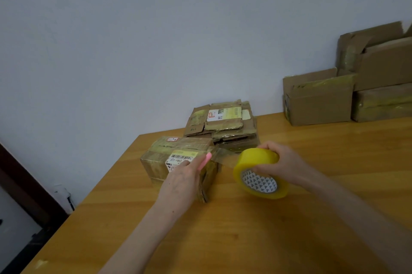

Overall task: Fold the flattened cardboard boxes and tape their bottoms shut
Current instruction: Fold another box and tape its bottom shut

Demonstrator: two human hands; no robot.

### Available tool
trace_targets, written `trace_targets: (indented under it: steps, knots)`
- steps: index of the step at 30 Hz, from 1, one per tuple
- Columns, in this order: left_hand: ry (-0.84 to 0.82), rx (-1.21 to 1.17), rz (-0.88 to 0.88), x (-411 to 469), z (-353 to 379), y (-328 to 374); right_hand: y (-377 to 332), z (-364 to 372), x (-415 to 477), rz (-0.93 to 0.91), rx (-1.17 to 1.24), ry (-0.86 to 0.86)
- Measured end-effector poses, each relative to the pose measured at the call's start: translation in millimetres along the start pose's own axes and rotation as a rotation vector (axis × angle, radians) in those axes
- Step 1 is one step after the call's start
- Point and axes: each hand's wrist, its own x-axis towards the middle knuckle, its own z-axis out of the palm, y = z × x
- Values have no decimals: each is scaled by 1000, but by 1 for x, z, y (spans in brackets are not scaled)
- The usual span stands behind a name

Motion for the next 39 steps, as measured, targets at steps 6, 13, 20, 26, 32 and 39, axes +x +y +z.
trace_targets:
  steps: [6,13,20,26,32,39]
  knots:
    - [0,70,8,-4,-5,4,2,-3,-2,8,-3,-1]
    - [12,106,2,3,-17,11,5,-2,1,1,22,-17]
    - [-33,176,-36,12,-8,13,4,-1,1,-12,15,-23]
    - [-45,169,-40,14,-4,11,-2,-1,2,-29,-3,-36]
    - [-63,223,-21,17,1,12,-6,1,-1,-43,-14,-46]
    - [-119,231,-29,18,6,15,-5,3,-3,-54,-14,-29]
